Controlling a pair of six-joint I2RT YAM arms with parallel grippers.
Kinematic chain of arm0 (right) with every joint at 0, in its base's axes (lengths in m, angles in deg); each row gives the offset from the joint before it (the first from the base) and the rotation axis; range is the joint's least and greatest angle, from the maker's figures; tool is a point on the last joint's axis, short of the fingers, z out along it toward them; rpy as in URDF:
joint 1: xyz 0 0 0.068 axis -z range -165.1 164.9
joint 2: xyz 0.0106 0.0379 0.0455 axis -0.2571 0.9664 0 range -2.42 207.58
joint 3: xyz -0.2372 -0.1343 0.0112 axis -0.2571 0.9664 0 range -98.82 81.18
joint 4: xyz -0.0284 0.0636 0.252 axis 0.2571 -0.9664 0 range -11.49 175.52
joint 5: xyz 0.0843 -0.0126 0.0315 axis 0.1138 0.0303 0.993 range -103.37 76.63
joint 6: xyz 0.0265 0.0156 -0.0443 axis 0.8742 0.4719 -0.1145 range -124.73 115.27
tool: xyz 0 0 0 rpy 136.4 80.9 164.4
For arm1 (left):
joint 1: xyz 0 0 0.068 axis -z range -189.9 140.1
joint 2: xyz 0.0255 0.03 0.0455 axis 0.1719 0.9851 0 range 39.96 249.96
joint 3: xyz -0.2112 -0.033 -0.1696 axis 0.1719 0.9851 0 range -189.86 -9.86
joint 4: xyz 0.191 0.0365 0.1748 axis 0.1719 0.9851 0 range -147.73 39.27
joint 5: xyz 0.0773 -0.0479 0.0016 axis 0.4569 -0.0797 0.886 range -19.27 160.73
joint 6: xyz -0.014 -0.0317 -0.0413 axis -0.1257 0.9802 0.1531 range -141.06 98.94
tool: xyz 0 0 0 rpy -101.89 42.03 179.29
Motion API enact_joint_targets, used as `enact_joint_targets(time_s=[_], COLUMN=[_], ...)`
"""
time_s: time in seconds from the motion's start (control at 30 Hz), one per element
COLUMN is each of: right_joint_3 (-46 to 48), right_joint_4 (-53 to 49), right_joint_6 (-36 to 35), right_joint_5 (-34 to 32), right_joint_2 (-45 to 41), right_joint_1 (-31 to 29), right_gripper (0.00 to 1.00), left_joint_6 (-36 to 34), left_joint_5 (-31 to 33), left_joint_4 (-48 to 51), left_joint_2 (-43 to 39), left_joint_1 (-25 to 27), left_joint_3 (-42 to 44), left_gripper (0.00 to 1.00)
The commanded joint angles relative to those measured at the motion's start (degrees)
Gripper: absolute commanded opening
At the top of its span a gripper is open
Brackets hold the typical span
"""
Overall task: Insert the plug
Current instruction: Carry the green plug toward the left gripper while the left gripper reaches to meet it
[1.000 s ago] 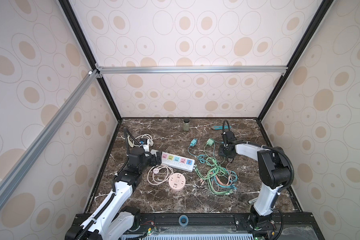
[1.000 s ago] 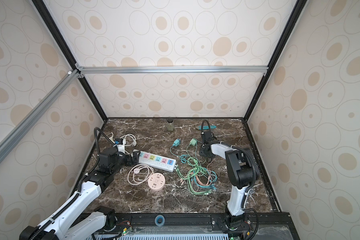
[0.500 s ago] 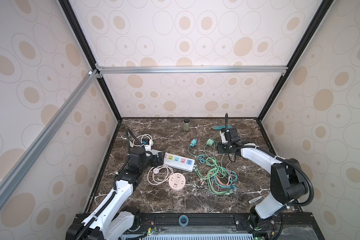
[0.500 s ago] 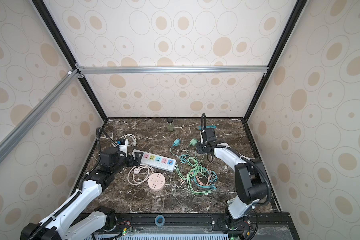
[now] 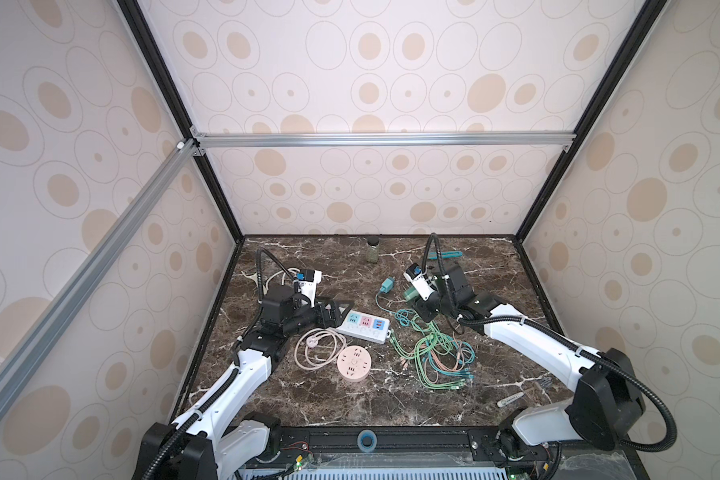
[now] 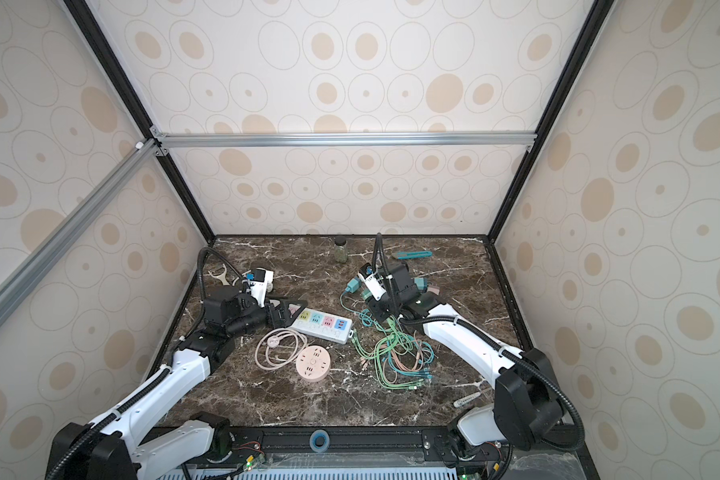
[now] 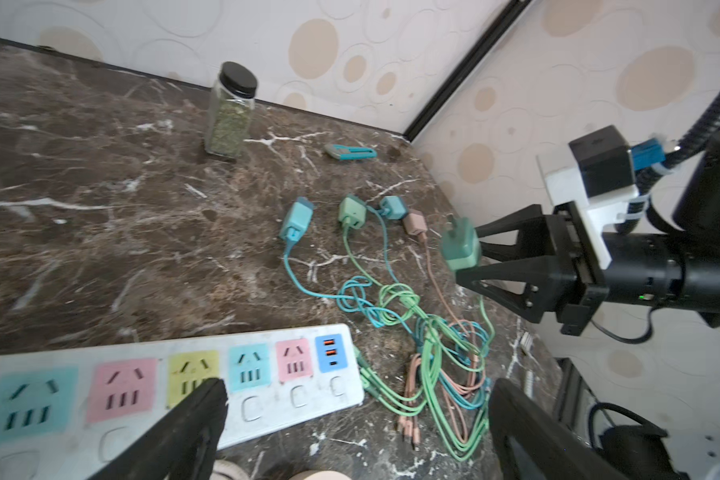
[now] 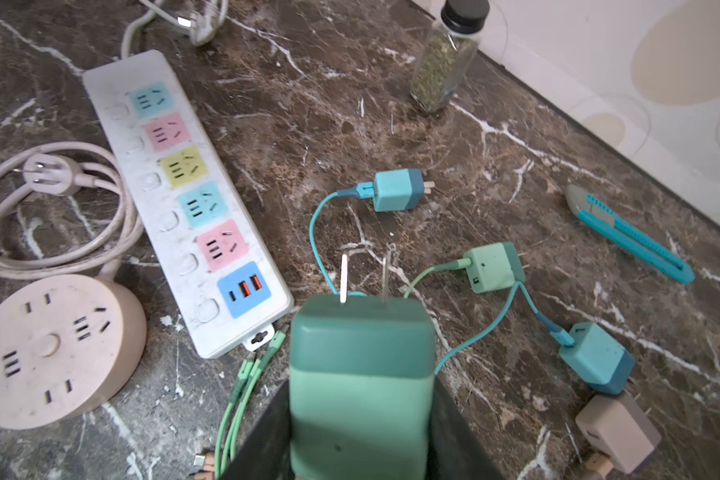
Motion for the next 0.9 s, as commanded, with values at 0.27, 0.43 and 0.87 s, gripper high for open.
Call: enact_joint_targets(time_s=[0.27, 0.43, 0.87], right_joint_3=[0.97, 0.55, -2.09], right_joint_4=[2.87, 3.40, 3.48], right_joint_6=[-10.34, -12.37, -15.99], right_joint_5=[-2.98, -4.66, -8.22], right_joint_2=[-6.76, -7.52, -6.38], right_joint_1=[-8.60, -11.72, -18.81], right_gripper=[0.31, 0.30, 0.30], left_joint_6=[3.91, 5.85, 10.65], left_joint_5=[-11.57, -14.49, -17.29], left_joint_4=[-5.10, -9.17, -16.16], left_joint_2=[4.43, 5.44, 7.85], left_joint_1=[5.35, 7.16, 8.96], left_joint_3=[-4.35, -4.79, -4.43], left_gripper=[0.95, 0.93, 0.82])
